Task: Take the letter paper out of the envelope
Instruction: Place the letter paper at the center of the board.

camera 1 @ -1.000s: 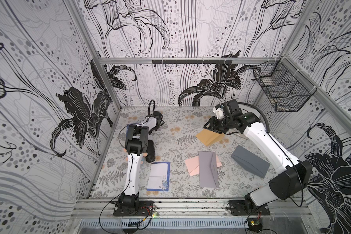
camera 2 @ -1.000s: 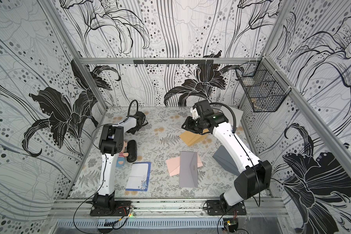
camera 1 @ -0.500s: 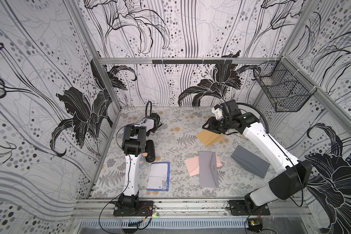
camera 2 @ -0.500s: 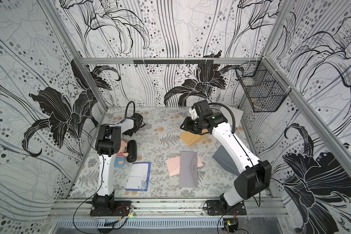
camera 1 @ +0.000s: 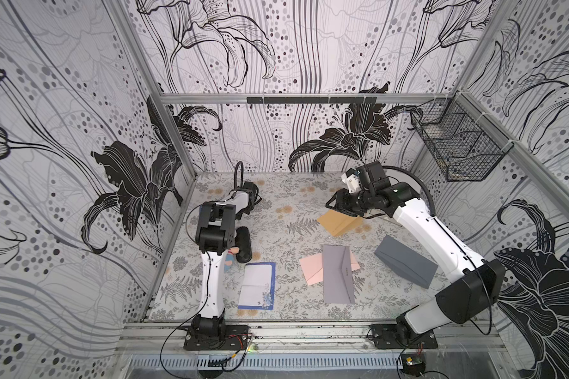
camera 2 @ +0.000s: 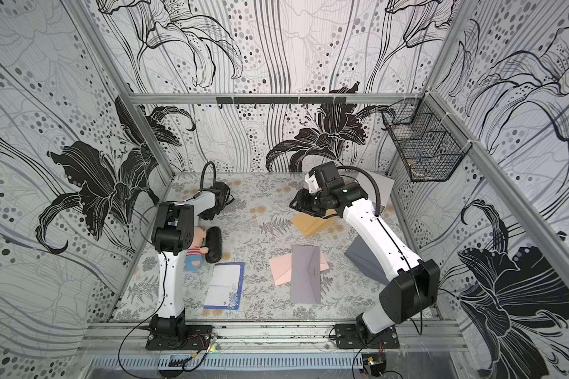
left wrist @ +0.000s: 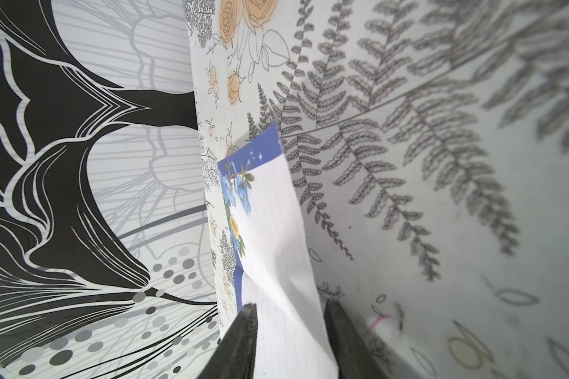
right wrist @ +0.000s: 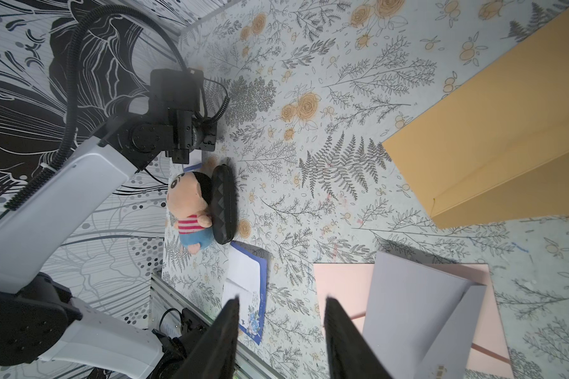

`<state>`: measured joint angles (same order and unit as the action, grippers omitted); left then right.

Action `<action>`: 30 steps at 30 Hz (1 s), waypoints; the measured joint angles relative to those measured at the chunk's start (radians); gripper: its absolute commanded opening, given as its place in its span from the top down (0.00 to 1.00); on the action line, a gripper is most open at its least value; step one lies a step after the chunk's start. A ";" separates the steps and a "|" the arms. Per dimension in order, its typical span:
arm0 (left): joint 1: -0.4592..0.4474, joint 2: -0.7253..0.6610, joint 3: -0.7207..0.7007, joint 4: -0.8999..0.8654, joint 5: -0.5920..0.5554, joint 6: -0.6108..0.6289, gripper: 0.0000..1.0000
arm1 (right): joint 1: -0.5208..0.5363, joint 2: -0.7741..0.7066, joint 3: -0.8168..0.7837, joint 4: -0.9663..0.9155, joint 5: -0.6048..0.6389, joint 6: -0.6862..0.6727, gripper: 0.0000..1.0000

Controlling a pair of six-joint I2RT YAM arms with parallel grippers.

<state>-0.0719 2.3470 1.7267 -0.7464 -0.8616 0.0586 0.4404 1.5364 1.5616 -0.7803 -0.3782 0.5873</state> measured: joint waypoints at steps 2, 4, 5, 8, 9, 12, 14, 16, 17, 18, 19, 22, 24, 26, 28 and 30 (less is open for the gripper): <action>0.000 -0.008 0.000 -0.015 0.008 -0.016 0.49 | 0.002 0.000 0.000 0.000 0.000 0.000 0.53; -0.002 -0.021 0.001 -0.031 0.024 -0.034 0.41 | 0.004 0.000 0.000 0.003 0.000 0.000 0.52; -0.005 -0.029 0.003 -0.041 0.031 -0.046 0.36 | 0.005 0.000 0.000 0.003 0.000 0.000 0.52; -0.010 -0.051 0.016 -0.070 0.052 -0.071 0.28 | 0.007 0.000 0.000 0.003 0.001 0.003 0.50; -0.013 -0.057 0.025 -0.083 0.060 -0.079 0.26 | 0.008 0.000 -0.002 0.004 0.001 0.004 0.50; -0.018 -0.072 0.056 -0.108 0.085 -0.108 0.19 | 0.011 0.000 -0.005 0.006 0.008 0.005 0.49; -0.022 -0.079 0.071 -0.124 0.105 -0.127 0.13 | 0.011 0.000 -0.007 0.006 0.014 0.007 0.47; -0.025 -0.082 0.085 -0.144 0.125 -0.147 0.11 | 0.012 0.000 -0.011 0.006 0.025 0.007 0.47; -0.027 -0.082 0.093 -0.154 0.136 -0.158 0.10 | 0.013 0.000 -0.012 0.006 0.029 0.007 0.46; -0.028 -0.082 0.100 -0.161 0.149 -0.167 0.10 | 0.013 -0.001 -0.014 0.006 0.035 0.007 0.46; -0.029 -0.082 0.108 -0.172 0.160 -0.177 0.10 | 0.013 -0.002 -0.016 0.006 0.037 0.007 0.46; -0.032 -0.087 0.122 -0.195 0.194 -0.205 0.09 | 0.014 -0.012 -0.029 0.005 0.053 0.007 0.46; -0.037 -0.092 0.132 -0.205 0.215 -0.221 0.09 | 0.014 -0.023 -0.039 0.005 0.065 0.007 0.46; -0.048 -0.103 0.152 -0.222 0.243 -0.238 0.09 | 0.014 -0.035 -0.050 0.002 0.081 0.008 0.47; -0.062 -0.120 0.181 -0.232 0.286 -0.258 0.11 | 0.017 -0.046 -0.055 -0.003 0.110 0.011 0.47; -0.079 -0.148 0.211 -0.236 0.351 -0.288 0.13 | 0.028 -0.053 -0.055 -0.020 0.162 0.009 0.48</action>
<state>-0.1509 2.1990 1.9377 -0.9821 -0.5110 -0.2295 0.4683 1.4837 1.5070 -0.8001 -0.2165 0.5964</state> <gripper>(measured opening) 0.885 0.526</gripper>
